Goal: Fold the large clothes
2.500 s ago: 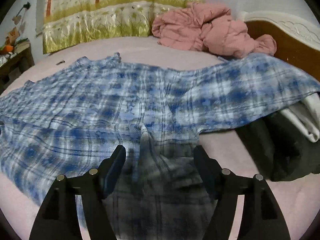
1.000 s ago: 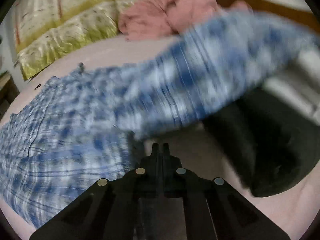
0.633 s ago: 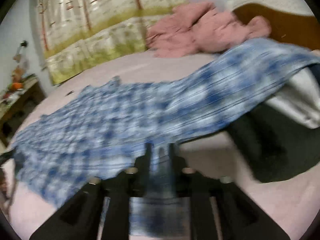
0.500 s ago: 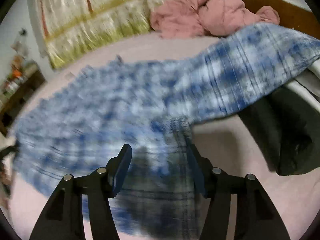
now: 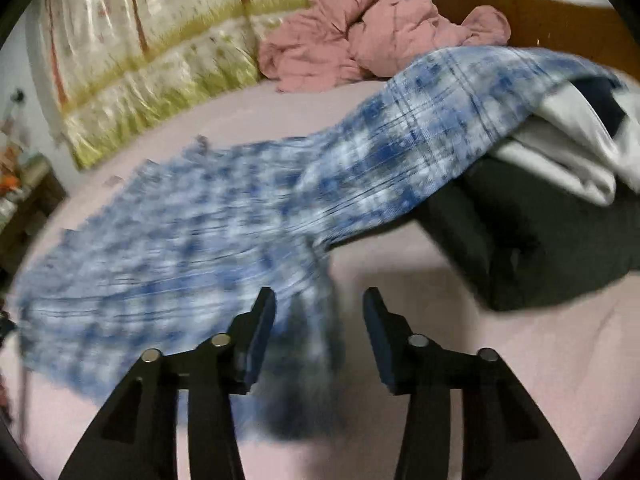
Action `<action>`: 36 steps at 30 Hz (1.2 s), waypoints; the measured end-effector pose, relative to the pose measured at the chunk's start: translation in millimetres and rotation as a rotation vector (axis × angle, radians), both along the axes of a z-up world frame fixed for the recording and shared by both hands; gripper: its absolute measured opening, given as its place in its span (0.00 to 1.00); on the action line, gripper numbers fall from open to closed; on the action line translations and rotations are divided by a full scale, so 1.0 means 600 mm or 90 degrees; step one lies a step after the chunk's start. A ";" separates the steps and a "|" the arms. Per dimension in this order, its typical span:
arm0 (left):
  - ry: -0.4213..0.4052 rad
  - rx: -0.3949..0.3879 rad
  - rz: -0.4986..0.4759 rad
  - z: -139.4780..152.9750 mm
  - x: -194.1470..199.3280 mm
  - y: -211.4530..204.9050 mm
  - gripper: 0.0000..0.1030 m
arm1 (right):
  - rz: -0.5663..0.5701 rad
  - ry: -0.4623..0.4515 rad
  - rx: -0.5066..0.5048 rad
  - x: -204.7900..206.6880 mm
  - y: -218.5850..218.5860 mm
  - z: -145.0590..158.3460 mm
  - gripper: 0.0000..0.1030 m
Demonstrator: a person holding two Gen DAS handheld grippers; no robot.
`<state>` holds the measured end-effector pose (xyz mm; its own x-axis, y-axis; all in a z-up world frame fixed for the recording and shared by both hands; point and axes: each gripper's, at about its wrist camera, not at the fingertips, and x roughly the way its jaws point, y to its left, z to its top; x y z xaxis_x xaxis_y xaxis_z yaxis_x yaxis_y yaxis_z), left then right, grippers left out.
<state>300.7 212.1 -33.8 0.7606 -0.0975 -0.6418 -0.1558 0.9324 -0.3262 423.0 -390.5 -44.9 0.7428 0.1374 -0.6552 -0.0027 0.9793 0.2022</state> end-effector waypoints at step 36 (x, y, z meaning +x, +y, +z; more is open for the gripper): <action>-0.078 0.156 0.048 -0.006 -0.076 -0.037 0.68 | -0.007 -0.162 -0.129 -0.122 0.057 0.022 0.81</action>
<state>255.1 190.2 -37.5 0.8333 0.1087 -0.5421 -0.2004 0.9732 -0.1129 349.7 -356.5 -31.7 0.8869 0.0144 -0.4618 -0.0176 0.9998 -0.0027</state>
